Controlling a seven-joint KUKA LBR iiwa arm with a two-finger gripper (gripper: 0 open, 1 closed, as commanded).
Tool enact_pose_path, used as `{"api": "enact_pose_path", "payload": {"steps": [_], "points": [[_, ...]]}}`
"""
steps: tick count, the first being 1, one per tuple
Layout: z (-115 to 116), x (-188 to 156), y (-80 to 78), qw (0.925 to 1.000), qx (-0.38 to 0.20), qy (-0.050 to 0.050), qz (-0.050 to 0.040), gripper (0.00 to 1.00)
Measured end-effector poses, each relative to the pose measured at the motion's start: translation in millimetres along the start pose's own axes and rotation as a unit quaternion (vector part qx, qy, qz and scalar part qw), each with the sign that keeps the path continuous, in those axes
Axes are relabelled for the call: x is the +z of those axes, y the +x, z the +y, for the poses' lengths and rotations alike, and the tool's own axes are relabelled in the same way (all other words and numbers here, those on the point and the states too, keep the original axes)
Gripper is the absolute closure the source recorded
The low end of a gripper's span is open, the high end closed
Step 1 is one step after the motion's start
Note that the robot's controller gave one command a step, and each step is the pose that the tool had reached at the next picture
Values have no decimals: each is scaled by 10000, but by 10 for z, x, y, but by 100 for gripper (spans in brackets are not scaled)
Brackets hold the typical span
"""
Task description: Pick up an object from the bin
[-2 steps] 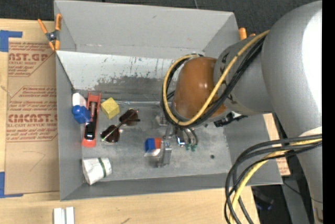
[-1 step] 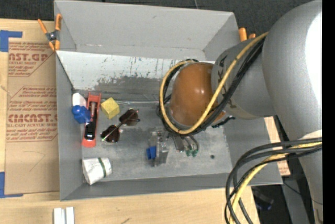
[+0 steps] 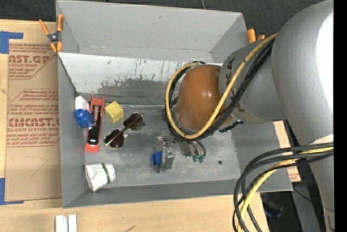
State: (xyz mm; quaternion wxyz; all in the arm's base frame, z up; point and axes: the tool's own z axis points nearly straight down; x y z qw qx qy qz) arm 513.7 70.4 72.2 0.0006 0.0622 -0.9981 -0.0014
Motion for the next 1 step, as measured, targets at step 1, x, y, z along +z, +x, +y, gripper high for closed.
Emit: {"api": "enact_pose_path", "payload": {"steps": [1], "points": [[-160, -1992, 13, 9994, -338, 1, 6, 100]]}}
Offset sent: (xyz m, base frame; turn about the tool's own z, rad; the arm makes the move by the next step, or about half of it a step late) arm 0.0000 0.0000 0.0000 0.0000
